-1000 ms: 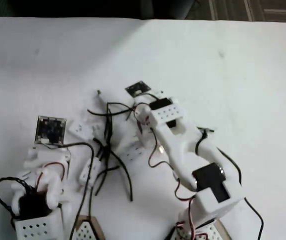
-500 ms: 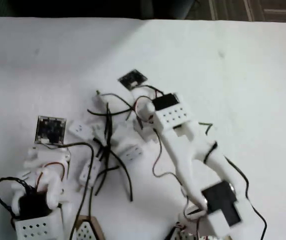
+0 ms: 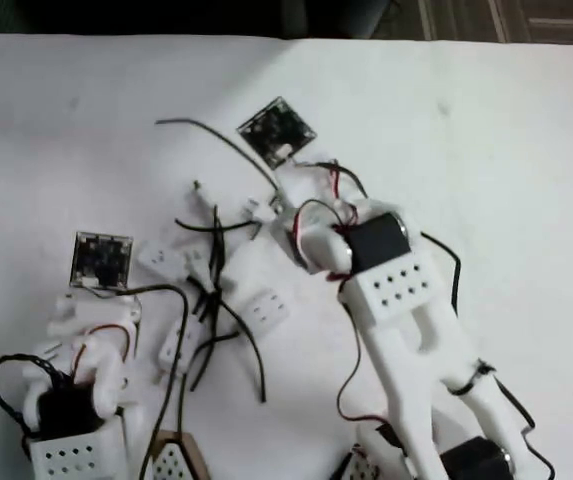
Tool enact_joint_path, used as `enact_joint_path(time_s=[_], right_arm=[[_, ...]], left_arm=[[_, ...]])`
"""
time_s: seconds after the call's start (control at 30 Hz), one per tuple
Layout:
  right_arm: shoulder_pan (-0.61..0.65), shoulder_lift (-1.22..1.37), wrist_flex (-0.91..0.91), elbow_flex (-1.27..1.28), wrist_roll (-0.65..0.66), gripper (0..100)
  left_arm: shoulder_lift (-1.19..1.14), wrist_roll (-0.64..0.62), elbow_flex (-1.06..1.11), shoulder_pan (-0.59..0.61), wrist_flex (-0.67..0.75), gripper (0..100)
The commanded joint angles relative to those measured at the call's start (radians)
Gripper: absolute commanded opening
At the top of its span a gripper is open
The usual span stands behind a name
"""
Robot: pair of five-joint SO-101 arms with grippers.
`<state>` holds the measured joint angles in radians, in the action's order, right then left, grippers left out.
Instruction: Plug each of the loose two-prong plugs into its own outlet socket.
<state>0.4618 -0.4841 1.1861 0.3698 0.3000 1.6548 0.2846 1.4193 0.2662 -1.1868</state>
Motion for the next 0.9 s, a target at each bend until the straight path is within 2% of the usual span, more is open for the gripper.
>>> enact_joint_path(time_s=[0.0,0.1,0.2,0.33,0.53,0.63,0.87], right_arm=[[0.016,-0.082,0.013,-0.034,-0.086,1.5],[0.056,-0.17,0.068,-0.032,-0.133,1.5],[0.122,-0.274,0.119,-0.032,-0.186,1.5],[0.219,-0.387,0.16,-0.029,-0.253,1.5],[0.311,-0.526,0.147,0.132,-0.31,1.5],[0.355,-0.624,0.113,0.209,-0.31,1.5],[0.417,-0.725,0.082,0.324,-0.313,1.5]], left_arm=[[0.007,0.002,-0.028,-0.002,0.018,7],[0.007,-0.009,-0.074,-0.002,0.046,7],[0.007,-0.084,-0.132,-0.038,0.061,7],[0.007,-0.15,-0.21,-0.165,0.06,7],[0.007,-0.25,-0.319,-0.314,0.061,7],[0.007,-0.255,-0.367,-0.392,0.061,2],[0.007,-0.256,-0.427,-0.624,0.054,3]])
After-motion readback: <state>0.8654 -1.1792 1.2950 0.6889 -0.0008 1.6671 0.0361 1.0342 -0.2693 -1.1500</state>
